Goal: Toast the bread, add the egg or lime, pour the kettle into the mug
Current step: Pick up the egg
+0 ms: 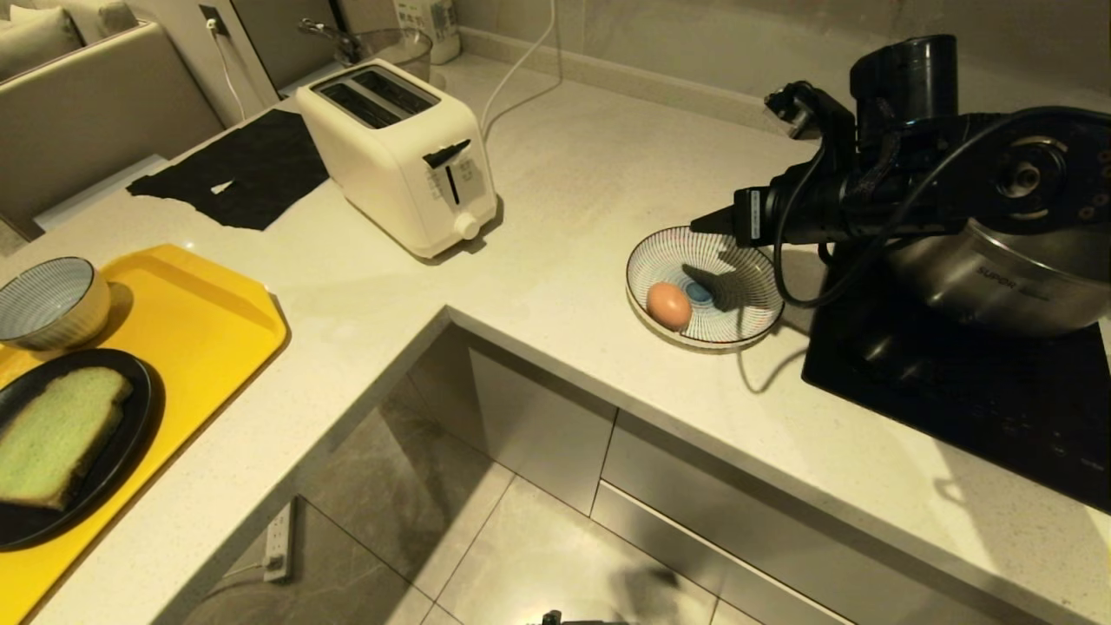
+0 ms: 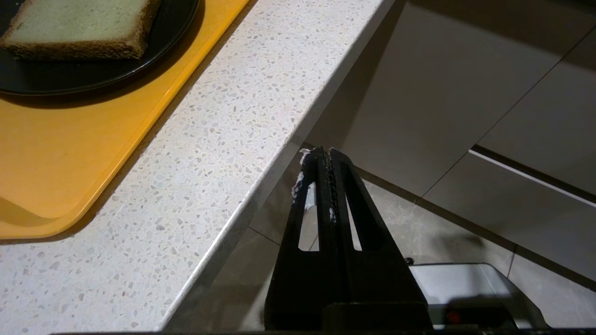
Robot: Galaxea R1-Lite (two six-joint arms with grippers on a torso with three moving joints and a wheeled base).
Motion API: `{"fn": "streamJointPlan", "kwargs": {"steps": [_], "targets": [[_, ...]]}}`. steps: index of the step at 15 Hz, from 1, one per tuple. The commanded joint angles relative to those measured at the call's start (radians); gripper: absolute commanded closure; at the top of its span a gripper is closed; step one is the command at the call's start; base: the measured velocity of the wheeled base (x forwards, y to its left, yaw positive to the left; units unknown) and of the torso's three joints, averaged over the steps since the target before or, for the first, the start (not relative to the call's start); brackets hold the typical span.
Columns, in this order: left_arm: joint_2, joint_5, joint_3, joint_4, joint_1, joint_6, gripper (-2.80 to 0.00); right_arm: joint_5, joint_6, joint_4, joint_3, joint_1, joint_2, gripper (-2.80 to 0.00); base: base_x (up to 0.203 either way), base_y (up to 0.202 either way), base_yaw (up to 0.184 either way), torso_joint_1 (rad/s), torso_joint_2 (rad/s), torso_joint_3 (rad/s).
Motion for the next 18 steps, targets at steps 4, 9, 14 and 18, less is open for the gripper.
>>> {"fn": "streamJointPlan", "kwargs": {"steps": [4, 9, 14, 18], "targets": [[0.001, 0.000, 0.000, 0.000, 0.000, 0.000, 0.00, -0.108, -0.020, 0.000, 0.025, 0.090, 0.017, -2.80, 0.000, 0.000, 0.000, 0.000, 0.00, 0.000], [0.001, 0.000, 0.000, 0.000, 0.000, 0.000, 0.00, -0.233, -0.081, 0.001, 0.088, 0.134, 0.000, -2.80, 0.000, 0.000, 0.000, 0.000, 0.00, 0.000], [0.001, 0.000, 0.000, 0.000, 0.000, 0.000, 0.00, -0.277, -0.080, 0.001, 0.113, 0.157, 0.003, -2.80, 0.000, 0.000, 0.000, 0.000, 0.00, 0.000], [0.001, 0.000, 0.000, 0.000, 0.000, 0.000, 0.00, -0.277, -0.078, 0.003, 0.129, 0.157, 0.017, -2.80, 0.000, 0.000, 0.000, 0.000, 0.00, 0.000]]}}
